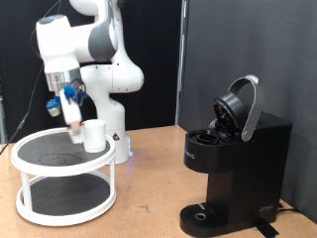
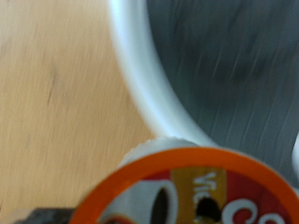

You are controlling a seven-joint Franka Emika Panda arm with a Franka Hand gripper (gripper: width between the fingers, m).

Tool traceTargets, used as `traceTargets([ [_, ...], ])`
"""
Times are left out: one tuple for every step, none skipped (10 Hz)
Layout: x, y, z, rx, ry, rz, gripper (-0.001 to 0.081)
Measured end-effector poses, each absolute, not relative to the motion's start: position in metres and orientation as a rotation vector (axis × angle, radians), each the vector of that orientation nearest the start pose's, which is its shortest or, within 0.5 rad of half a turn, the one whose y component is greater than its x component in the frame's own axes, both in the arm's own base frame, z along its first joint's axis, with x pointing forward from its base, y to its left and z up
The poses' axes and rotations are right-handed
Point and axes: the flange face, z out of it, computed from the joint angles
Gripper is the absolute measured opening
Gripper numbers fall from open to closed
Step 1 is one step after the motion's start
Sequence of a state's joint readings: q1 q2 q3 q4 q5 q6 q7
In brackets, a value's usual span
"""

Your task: Make a cup of coffee with the keurig machine

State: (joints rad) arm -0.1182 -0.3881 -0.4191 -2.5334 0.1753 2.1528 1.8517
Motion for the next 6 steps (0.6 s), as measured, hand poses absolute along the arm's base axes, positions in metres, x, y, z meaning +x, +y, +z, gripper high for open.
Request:
traceTargets([
  [0.369, -0.194, 0.409, -0.97, 2.663, 0.422, 0.039],
  [0.375, -0.181, 0.418, -0.967, 2.618, 0.489, 0.039],
  [0.382, -0.17, 0.425, -0.965, 2.602, 0.505, 0.039],
  [0.385, -0.163, 0.428, -0.959, 2.607, 0.504, 0.039],
  [0.385, -0.163, 0.427, -0.96, 2.607, 0.505, 0.039],
  [0.385, -0.161, 0.428, -0.938, 2.595, 0.566, 0.039],
])
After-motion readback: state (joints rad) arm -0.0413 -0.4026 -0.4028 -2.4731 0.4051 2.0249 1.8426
